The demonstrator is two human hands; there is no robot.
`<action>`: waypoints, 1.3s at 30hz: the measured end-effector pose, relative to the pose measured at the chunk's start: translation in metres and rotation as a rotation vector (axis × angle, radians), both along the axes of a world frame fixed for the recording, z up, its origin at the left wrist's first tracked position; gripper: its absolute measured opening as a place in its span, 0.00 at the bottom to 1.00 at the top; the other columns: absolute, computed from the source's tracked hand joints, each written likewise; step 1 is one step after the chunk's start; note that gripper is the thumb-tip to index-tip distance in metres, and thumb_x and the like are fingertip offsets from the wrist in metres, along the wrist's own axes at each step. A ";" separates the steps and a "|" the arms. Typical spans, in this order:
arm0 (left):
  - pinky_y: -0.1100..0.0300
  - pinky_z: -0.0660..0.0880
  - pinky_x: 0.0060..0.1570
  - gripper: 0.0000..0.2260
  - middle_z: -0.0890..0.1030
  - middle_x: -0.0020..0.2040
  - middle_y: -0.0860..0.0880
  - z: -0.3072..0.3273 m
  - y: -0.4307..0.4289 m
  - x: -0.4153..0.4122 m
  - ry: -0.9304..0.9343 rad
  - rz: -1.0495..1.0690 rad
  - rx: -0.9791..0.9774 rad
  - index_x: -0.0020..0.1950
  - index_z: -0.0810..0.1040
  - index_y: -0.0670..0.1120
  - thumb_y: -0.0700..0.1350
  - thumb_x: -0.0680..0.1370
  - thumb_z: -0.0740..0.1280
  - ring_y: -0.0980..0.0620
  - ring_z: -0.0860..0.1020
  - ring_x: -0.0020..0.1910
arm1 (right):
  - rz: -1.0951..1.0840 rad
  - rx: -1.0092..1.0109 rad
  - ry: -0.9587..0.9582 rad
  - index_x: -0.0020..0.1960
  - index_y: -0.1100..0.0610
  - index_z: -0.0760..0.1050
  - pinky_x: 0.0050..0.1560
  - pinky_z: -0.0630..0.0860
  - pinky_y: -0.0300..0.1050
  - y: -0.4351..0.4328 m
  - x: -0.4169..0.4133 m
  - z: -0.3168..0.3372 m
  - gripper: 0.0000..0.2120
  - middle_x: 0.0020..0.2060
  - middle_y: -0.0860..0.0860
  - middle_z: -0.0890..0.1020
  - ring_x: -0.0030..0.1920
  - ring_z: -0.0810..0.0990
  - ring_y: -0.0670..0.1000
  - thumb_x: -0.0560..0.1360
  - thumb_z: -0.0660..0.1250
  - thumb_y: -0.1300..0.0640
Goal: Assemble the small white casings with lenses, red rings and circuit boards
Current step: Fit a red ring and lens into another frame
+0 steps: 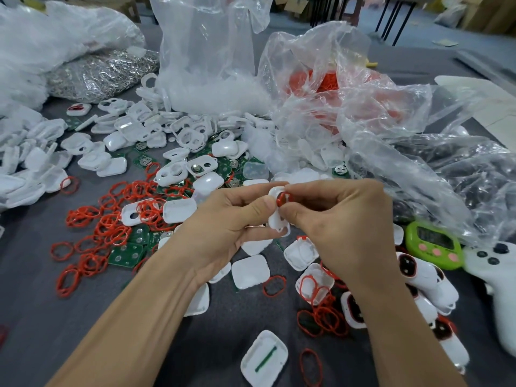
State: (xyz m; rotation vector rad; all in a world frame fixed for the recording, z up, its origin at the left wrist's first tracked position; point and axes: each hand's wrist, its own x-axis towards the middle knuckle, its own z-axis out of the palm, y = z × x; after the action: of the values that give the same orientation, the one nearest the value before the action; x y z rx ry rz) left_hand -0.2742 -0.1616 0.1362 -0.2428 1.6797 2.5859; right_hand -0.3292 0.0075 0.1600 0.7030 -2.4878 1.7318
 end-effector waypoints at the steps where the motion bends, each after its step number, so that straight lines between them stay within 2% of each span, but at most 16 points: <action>1: 0.59 0.84 0.46 0.15 0.87 0.50 0.45 -0.001 0.002 -0.001 -0.004 0.013 -0.020 0.62 0.84 0.43 0.42 0.77 0.69 0.51 0.86 0.49 | -0.006 0.032 0.016 0.48 0.47 0.89 0.42 0.82 0.34 0.000 -0.001 -0.001 0.11 0.37 0.39 0.87 0.39 0.86 0.38 0.69 0.81 0.59; 3: 0.57 0.84 0.48 0.14 0.87 0.45 0.46 -0.003 0.006 -0.002 -0.007 0.050 -0.074 0.65 0.82 0.40 0.39 0.80 0.66 0.53 0.85 0.45 | -0.028 0.099 0.087 0.49 0.45 0.89 0.42 0.81 0.34 -0.002 -0.001 -0.004 0.11 0.38 0.39 0.87 0.38 0.85 0.37 0.69 0.81 0.58; 5: 0.57 0.84 0.48 0.13 0.86 0.46 0.42 -0.005 0.010 -0.002 -0.012 0.101 -0.102 0.65 0.82 0.39 0.37 0.81 0.65 0.50 0.84 0.46 | -0.060 0.144 0.175 0.49 0.45 0.88 0.43 0.80 0.34 -0.005 0.000 -0.007 0.12 0.39 0.40 0.88 0.39 0.85 0.38 0.69 0.81 0.58; 8: 0.56 0.84 0.47 0.11 0.82 0.42 0.40 -0.005 0.014 -0.001 0.003 0.168 -0.131 0.61 0.84 0.41 0.36 0.82 0.66 0.49 0.83 0.44 | -0.092 0.146 0.245 0.50 0.48 0.88 0.45 0.80 0.38 -0.008 0.001 -0.011 0.11 0.42 0.43 0.88 0.40 0.85 0.41 0.69 0.81 0.58; 11: 0.57 0.84 0.44 0.11 0.86 0.43 0.42 -0.004 0.017 0.000 0.040 0.241 -0.198 0.55 0.87 0.46 0.35 0.81 0.66 0.51 0.84 0.41 | -0.094 0.142 0.305 0.51 0.51 0.88 0.46 0.80 0.39 -0.010 0.002 -0.015 0.12 0.44 0.45 0.88 0.42 0.85 0.43 0.69 0.81 0.59; 13: 0.57 0.84 0.42 0.14 0.88 0.46 0.42 -0.005 0.018 0.000 0.051 0.272 -0.219 0.51 0.89 0.49 0.34 0.81 0.66 0.47 0.87 0.44 | -0.086 0.136 0.335 0.51 0.52 0.88 0.46 0.80 0.38 -0.011 0.003 -0.016 0.11 0.45 0.46 0.88 0.42 0.85 0.43 0.69 0.80 0.60; 16: 0.53 0.85 0.44 0.13 0.87 0.47 0.39 -0.005 0.017 0.001 0.045 0.293 -0.233 0.51 0.89 0.48 0.34 0.80 0.67 0.38 0.86 0.49 | -0.067 0.131 0.362 0.52 0.54 0.88 0.47 0.79 0.34 -0.011 0.003 -0.018 0.11 0.46 0.47 0.88 0.43 0.85 0.43 0.70 0.79 0.60; 20: 0.56 0.84 0.36 0.15 0.87 0.40 0.40 -0.002 0.013 0.001 0.037 0.318 -0.230 0.44 0.90 0.50 0.32 0.78 0.69 0.46 0.86 0.38 | -0.045 0.119 0.372 0.53 0.54 0.88 0.46 0.80 0.35 -0.011 0.004 -0.019 0.11 0.46 0.46 0.88 0.44 0.84 0.43 0.71 0.78 0.60; 22: 0.57 0.83 0.34 0.14 0.87 0.39 0.40 -0.001 0.013 0.002 0.034 0.347 -0.224 0.44 0.90 0.48 0.31 0.77 0.69 0.46 0.85 0.36 | -0.048 0.116 0.385 0.53 0.54 0.88 0.46 0.80 0.36 -0.012 0.006 -0.019 0.10 0.46 0.46 0.88 0.44 0.84 0.43 0.72 0.77 0.59; 25: 0.56 0.83 0.34 0.10 0.87 0.42 0.37 -0.002 0.015 0.003 0.052 0.385 -0.206 0.47 0.89 0.42 0.31 0.77 0.70 0.39 0.86 0.40 | -0.053 0.117 0.403 0.52 0.54 0.88 0.46 0.80 0.37 -0.013 0.007 -0.018 0.10 0.46 0.47 0.88 0.43 0.85 0.43 0.71 0.77 0.58; 27: 0.56 0.82 0.34 0.08 0.87 0.43 0.36 -0.001 0.016 0.004 0.062 0.401 -0.196 0.49 0.88 0.39 0.31 0.77 0.70 0.37 0.86 0.41 | -0.057 0.116 0.401 0.52 0.53 0.88 0.46 0.81 0.39 -0.013 0.008 -0.017 0.10 0.46 0.46 0.88 0.42 0.84 0.43 0.71 0.77 0.57; 30: 0.58 0.81 0.31 0.08 0.86 0.42 0.36 0.002 0.017 0.004 0.052 0.416 -0.157 0.48 0.87 0.38 0.31 0.76 0.70 0.41 0.85 0.37 | -0.065 0.067 0.291 0.52 0.49 0.88 0.48 0.80 0.38 -0.014 0.007 -0.016 0.10 0.46 0.41 0.87 0.46 0.84 0.41 0.71 0.78 0.55; 33: 0.59 0.80 0.29 0.08 0.85 0.39 0.36 0.004 0.017 0.002 0.007 0.403 -0.064 0.47 0.87 0.37 0.30 0.76 0.68 0.44 0.83 0.33 | 0.002 -0.051 0.149 0.50 0.46 0.87 0.50 0.81 0.37 -0.018 0.006 -0.017 0.12 0.47 0.35 0.86 0.50 0.85 0.40 0.72 0.77 0.61; 36: 0.59 0.81 0.30 0.11 0.85 0.36 0.38 0.004 0.016 0.001 -0.025 0.372 -0.019 0.43 0.88 0.39 0.29 0.77 0.66 0.47 0.84 0.30 | 0.061 -0.096 0.138 0.53 0.47 0.86 0.48 0.80 0.31 -0.020 0.006 -0.020 0.16 0.46 0.32 0.85 0.49 0.85 0.38 0.72 0.75 0.66; 39: 0.61 0.81 0.30 0.11 0.85 0.36 0.40 0.003 0.016 0.002 -0.003 0.339 -0.062 0.43 0.88 0.41 0.30 0.77 0.68 0.49 0.84 0.31 | 0.042 -0.063 0.175 0.54 0.46 0.85 0.49 0.78 0.28 -0.017 0.003 -0.022 0.15 0.45 0.30 0.84 0.47 0.85 0.35 0.72 0.75 0.62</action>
State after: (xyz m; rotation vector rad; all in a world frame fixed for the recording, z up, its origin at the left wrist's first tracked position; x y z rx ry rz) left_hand -0.2721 -0.1457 0.1392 -0.5818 1.8628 2.7595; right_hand -0.3258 -0.0097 0.1383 0.8665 -2.3097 1.6734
